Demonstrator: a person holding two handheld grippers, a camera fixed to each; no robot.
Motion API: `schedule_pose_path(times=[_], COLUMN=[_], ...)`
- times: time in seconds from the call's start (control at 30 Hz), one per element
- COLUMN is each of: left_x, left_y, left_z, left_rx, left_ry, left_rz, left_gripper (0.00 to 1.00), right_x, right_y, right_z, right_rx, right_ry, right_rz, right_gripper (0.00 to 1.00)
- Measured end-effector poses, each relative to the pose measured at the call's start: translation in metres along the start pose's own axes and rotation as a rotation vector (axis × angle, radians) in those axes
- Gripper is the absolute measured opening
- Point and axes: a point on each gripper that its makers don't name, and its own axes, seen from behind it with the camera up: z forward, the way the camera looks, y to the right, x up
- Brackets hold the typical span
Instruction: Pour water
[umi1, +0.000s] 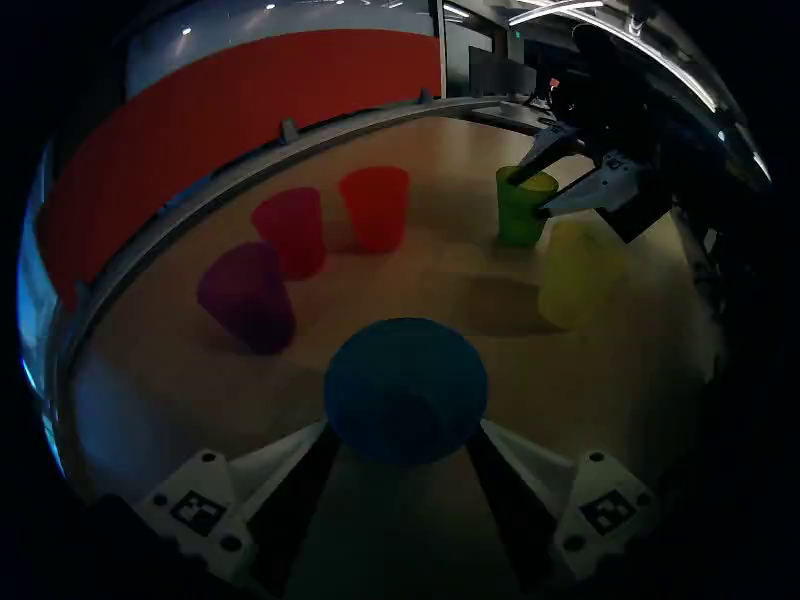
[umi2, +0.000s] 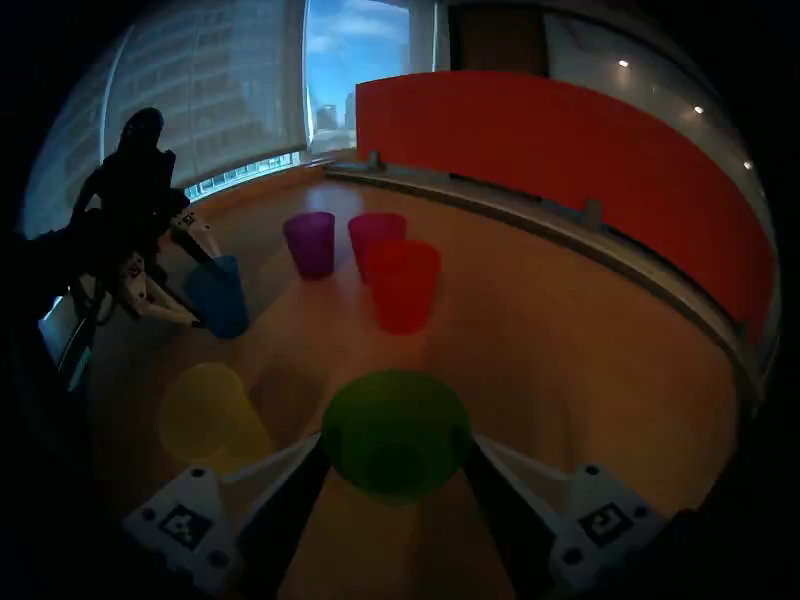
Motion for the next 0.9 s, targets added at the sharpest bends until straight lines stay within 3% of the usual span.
schedule_pose_path(times=[0.6, 0.9], left_x=[-0.012, -0.02], left_y=[0.005, -0.002], left_z=[-0.007, -0.021], left_rx=[0.014, 0.048], left_ry=[-0.021, -0.01], left_rz=[0.014, -0.005], left_gripper=[0.87, 0.86], right_x=[-0.001, -0.005], right_y=[0.005, 0.004], right_z=[-0.008, -0.025], right_rx=[-0.03, -0.061], right_ry=[0.012, 0.024], right_rz=[-0.005, -0.006], right_gripper=[1.0, 1.0])
